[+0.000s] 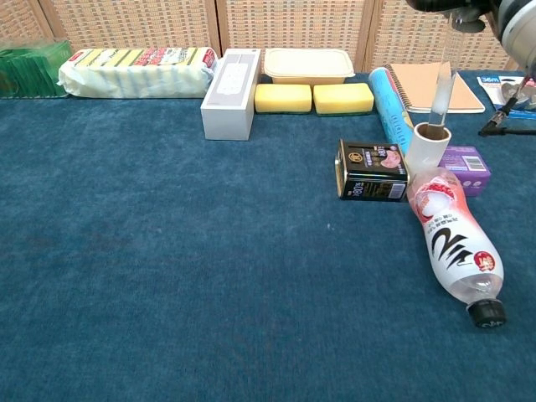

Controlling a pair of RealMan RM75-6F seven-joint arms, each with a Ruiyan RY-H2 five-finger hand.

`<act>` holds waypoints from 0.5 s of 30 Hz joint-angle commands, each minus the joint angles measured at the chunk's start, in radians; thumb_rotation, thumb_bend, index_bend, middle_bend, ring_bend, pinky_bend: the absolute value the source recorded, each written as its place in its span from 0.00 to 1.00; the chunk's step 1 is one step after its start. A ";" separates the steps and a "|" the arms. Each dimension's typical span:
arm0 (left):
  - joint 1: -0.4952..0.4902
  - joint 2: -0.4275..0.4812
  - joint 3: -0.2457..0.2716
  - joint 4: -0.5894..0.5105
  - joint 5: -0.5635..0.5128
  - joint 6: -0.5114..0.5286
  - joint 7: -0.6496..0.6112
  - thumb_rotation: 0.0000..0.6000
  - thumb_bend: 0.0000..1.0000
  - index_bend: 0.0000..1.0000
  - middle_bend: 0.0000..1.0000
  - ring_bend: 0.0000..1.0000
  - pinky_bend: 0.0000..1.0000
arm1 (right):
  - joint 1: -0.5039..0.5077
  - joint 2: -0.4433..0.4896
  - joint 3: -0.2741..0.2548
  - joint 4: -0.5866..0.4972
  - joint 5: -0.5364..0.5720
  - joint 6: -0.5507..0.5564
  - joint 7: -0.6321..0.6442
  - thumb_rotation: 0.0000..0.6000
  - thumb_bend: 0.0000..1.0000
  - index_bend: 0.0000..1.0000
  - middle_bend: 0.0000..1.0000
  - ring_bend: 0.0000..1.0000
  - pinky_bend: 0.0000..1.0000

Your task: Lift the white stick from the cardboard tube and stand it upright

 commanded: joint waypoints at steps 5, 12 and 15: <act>0.000 0.001 0.000 -0.001 0.001 0.001 -0.002 1.00 0.20 0.07 0.00 0.00 0.15 | -0.001 -0.006 -0.005 0.006 -0.005 -0.009 0.012 1.00 0.38 0.74 1.00 1.00 0.99; -0.001 0.003 -0.001 0.000 0.001 0.002 -0.004 1.00 0.19 0.07 0.00 0.00 0.15 | -0.005 -0.019 -0.015 0.019 -0.016 -0.013 0.027 1.00 0.37 0.75 1.00 1.00 0.96; -0.001 0.004 -0.002 0.000 0.000 0.002 -0.007 1.00 0.19 0.07 0.00 0.00 0.15 | -0.005 -0.024 -0.018 0.026 -0.018 -0.015 0.030 1.00 0.37 0.74 1.00 1.00 0.94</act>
